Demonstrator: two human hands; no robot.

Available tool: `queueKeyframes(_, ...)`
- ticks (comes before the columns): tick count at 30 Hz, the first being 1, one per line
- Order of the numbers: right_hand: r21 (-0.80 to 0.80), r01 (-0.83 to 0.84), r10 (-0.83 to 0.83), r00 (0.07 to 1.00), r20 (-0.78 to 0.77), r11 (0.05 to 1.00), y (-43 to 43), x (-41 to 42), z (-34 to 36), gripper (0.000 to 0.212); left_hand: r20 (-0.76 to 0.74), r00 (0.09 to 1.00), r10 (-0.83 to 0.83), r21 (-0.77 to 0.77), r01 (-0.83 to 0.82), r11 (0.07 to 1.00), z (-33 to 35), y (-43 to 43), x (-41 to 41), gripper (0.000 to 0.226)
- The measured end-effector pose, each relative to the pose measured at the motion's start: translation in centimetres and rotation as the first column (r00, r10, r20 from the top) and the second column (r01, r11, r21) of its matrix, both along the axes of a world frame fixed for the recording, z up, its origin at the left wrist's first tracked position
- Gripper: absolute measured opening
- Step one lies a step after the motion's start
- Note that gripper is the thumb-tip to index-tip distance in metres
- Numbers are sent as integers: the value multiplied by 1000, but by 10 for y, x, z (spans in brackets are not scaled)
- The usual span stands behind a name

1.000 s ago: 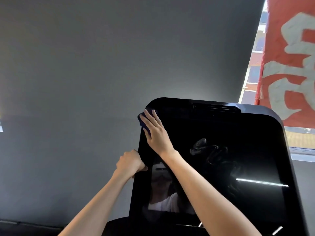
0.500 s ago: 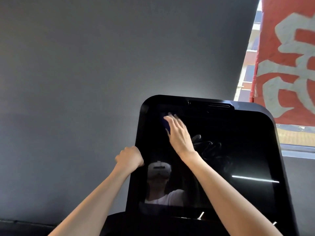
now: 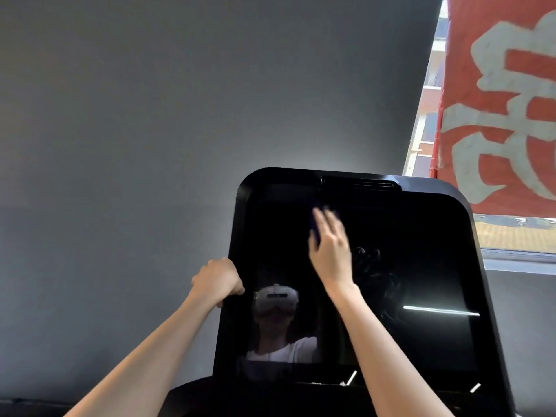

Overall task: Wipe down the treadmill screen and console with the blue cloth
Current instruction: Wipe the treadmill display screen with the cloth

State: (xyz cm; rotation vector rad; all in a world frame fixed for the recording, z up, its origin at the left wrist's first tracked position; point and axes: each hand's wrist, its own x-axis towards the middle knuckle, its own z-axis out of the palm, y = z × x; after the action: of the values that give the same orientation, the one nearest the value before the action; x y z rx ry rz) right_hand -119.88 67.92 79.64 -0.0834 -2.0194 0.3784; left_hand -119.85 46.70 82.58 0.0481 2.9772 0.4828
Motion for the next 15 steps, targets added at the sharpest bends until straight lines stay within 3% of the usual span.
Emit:
queueKeyframes(2, -246, 103, -100, 995, 27, 964, 3, -3, 9, 48, -32, 999, -2, 11, 3, 1000, -4, 2, -2, 30)
queueKeyframes(4, -340, 80, -79, 997, 16, 937, -20, -8, 13, 47, -53, 999, -7, 9, 7, 1000, -5, 3, -3, 27)
queueKeyframes(7, -19, -145, 145, 988, 58, 989, -73, -10, -9, 46, -74, 997, -8, -7, 7, 1000, -5, 4, -3, 14)
queueKeyframes(9, 199, -257, 224, 959, 174, 946, -87, -4, -29, 48, -82, 997, -8, -48, 4, 999, -5, 3, -1, 12)
queueKeyframes(11, 345, -275, 228, 958, 173, 897, -65, -4, -26, 48, -71, 997, -16, -78, 11, 997, -3, 2, 0, 16)
queueKeyframes(13, 305, -188, 161, 980, 113, 934, -31, -2, -14, 48, -42, 999, -10, -73, 7, 997, 0, 1, 0, 23)
queueKeyframes(15, 85, -16, 12, 999, 45, 996, 12, 5, 0, 49, -29, 1000, -1, -40, 0, 999, 0, 1, 0, 27)
